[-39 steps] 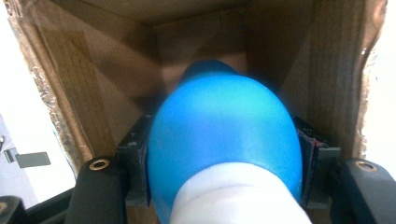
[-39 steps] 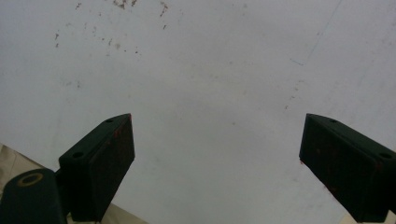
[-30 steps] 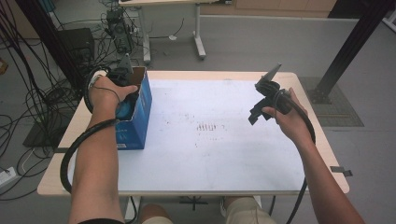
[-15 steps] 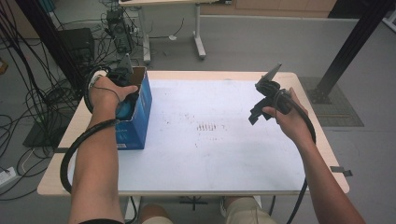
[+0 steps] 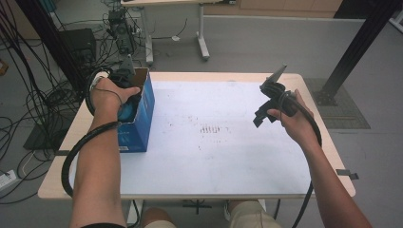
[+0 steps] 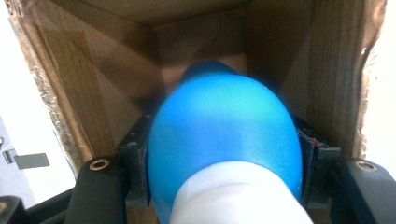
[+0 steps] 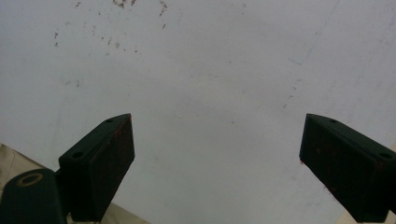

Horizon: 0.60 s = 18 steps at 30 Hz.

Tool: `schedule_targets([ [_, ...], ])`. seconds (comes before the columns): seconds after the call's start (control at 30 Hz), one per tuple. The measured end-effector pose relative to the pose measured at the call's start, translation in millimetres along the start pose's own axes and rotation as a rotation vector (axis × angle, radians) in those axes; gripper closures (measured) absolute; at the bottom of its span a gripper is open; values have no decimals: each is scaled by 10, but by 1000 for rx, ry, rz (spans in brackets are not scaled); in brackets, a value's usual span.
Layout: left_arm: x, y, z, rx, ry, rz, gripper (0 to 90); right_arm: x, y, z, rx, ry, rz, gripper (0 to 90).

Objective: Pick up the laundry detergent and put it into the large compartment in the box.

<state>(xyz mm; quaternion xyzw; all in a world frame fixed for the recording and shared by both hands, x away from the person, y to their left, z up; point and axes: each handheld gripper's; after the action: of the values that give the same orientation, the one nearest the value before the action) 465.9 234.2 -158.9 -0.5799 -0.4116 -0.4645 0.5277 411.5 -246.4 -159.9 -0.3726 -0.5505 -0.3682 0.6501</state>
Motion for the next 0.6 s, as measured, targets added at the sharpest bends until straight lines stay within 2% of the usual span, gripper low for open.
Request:
schedule_targets([
  [0.6,-1,-4,1,-1,-1,-2,367,5,-2,7,-2,-1,-1,101],
])
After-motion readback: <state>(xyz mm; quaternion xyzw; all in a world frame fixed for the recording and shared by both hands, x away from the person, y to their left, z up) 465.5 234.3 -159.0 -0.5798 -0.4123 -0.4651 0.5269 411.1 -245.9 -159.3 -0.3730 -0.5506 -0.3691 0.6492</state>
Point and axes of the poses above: each handheld gripper's, and its own axes: x roughly backward along the jaws, y roughly out of its top, z roughly to its left, and after that the axes turned 12 degrees about z, right-handed
